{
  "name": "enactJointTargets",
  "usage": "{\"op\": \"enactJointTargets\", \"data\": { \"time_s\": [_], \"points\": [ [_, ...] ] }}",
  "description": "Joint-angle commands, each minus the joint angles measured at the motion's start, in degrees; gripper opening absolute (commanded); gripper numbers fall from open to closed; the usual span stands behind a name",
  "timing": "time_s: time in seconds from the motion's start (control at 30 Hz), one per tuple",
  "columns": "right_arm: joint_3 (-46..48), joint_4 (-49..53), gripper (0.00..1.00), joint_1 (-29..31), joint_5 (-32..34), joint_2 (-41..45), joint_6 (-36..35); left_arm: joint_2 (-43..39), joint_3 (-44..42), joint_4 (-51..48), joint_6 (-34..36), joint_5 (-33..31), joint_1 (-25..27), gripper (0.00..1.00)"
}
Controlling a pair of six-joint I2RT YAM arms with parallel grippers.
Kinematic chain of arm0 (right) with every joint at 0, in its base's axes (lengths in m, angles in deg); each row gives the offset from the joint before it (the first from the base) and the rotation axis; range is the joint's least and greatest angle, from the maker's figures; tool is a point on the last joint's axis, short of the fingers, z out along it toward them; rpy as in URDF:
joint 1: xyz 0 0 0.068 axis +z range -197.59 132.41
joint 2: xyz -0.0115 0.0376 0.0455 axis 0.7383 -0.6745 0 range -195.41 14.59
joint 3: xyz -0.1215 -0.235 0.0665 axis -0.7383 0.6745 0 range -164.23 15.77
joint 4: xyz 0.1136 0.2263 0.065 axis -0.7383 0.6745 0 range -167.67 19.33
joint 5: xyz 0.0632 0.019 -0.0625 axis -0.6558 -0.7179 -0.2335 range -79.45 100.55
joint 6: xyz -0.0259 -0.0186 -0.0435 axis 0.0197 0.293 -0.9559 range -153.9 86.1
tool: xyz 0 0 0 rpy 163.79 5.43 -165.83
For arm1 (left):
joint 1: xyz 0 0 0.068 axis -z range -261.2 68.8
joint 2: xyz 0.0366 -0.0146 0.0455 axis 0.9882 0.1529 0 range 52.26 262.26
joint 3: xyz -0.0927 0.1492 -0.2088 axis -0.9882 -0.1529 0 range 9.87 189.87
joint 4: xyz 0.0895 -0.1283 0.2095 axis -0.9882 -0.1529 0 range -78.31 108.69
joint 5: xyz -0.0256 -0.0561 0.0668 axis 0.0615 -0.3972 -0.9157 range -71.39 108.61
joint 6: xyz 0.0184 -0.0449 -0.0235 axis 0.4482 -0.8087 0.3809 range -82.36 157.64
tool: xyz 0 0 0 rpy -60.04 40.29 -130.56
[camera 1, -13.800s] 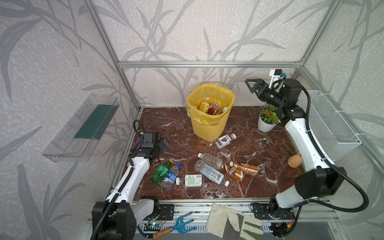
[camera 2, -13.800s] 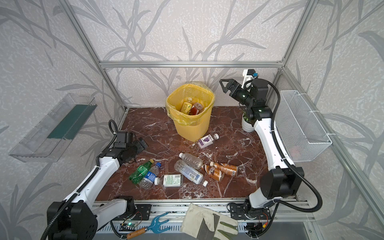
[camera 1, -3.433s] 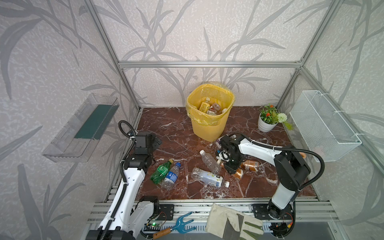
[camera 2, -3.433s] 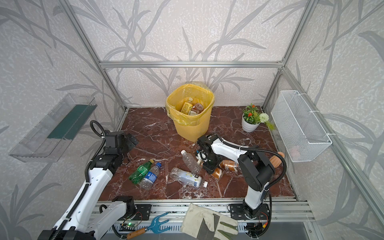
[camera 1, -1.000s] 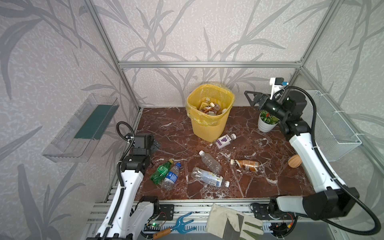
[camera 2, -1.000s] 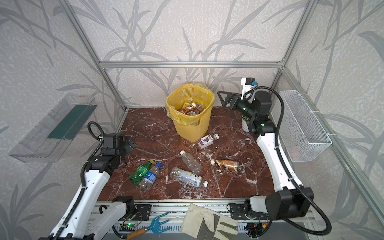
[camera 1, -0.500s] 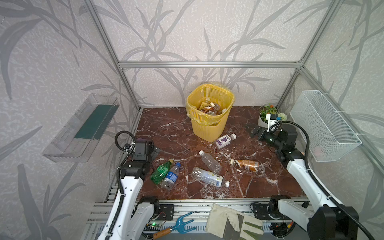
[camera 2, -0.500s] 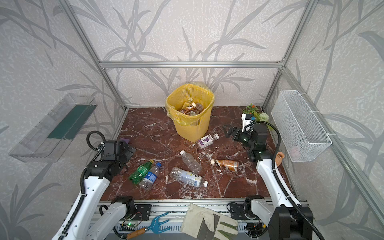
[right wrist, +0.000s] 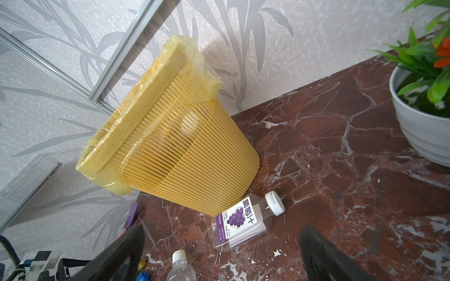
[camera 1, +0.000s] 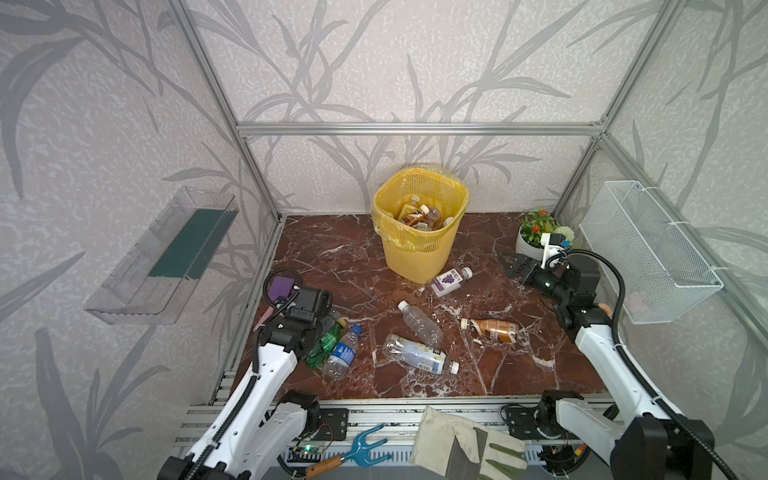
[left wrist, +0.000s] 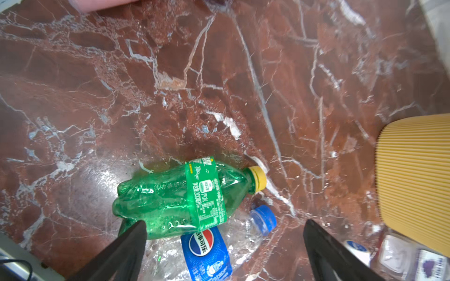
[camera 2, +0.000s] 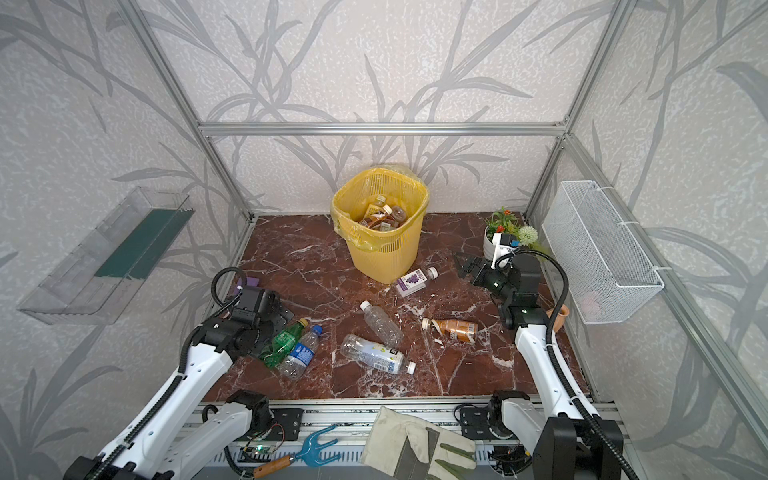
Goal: Throw the plastic bottles in the bin
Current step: 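Withdraw the right gripper while the left gripper moves toward the Pepsi bottle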
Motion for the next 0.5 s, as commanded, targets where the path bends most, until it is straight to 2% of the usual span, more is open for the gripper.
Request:
{"op": "enactJointTargets", "data": {
  "time_s": [0.0, 0.13, 0.2, 0.33, 0.47],
  "points": [
    [-0.02, -2.03, 0.99, -0.27, -1.10, -0.11, 0.73, 1.04, 0.43, -2.12, -1.08, -3.42, 1.48, 0.99],
    [0.21, -1.70, 0.99, -0.44, -0.84, -0.10, 0.33, 1.23, 1.68, -0.54, 5.36, -7.26, 4.75, 0.99],
    [0.35, -1.80, 0.99, -0.53, -0.68, -0.36, 0.46, 1.54, 1.94, -1.39, 6.43, -9.40, 6.25, 0.99],
    [0.25, -1.80, 0.99, -0.62, -1.00, -1.14, 0.83, 2.43, -0.02, -1.00, 6.08, -5.40, 7.80, 0.95],
    [0.44, -1.97, 0.99, -0.62, -1.19, -1.47, 1.20, 3.50, -1.26, -0.55, 4.73, -4.21, 13.17, 0.91]
  ]
}}
